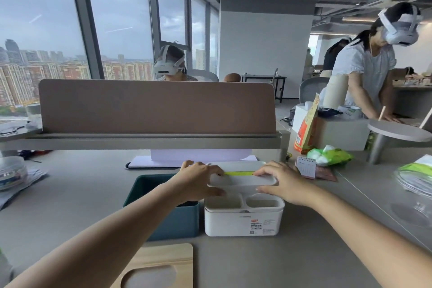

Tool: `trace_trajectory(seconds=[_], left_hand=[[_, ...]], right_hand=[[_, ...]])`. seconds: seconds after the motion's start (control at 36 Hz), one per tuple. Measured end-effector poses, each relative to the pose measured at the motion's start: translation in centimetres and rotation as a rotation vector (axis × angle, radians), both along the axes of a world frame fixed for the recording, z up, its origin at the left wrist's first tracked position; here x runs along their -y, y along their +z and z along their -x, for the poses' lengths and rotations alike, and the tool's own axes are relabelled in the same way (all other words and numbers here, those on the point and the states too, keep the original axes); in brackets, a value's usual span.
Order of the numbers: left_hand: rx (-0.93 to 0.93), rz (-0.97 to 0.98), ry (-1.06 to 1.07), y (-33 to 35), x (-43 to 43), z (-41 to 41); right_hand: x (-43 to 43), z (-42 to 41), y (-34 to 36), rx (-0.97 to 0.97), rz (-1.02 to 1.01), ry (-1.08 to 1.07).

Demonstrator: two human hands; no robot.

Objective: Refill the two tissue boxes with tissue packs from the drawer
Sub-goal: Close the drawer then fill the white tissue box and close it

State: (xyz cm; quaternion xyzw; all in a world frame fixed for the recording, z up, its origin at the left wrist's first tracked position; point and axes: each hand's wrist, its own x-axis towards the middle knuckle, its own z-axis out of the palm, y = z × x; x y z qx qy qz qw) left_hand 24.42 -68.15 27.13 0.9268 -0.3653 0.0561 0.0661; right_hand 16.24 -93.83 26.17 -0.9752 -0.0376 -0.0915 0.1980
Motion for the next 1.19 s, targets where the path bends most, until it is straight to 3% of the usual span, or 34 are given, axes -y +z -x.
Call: trace_trajectory(seconds=[0.39,0.5,0.86,1.19], left_hand=[[-0.093,-0.108,-0.008,0.6,0.7,-1.7],[-0.198,-0.044,-0.014,0.3,0.7,-1.9],[-0.176,-0.066,0.014,0.5,0.9,-1.9],[-0.095,-0.140,-0.020,0.7,0.8,-1.2]], right_hand=[[2.1,0.2,-0.1,-0.226,-0.050,0.014],[2.2,-0.1,-0.4,-0.238,-0.086,0.012],[2.6,-0.5,-2.1,-0.228,-0.203,-0.009],[1.3,0.7,-2.2,-0.191,-0.133,-0.028]])
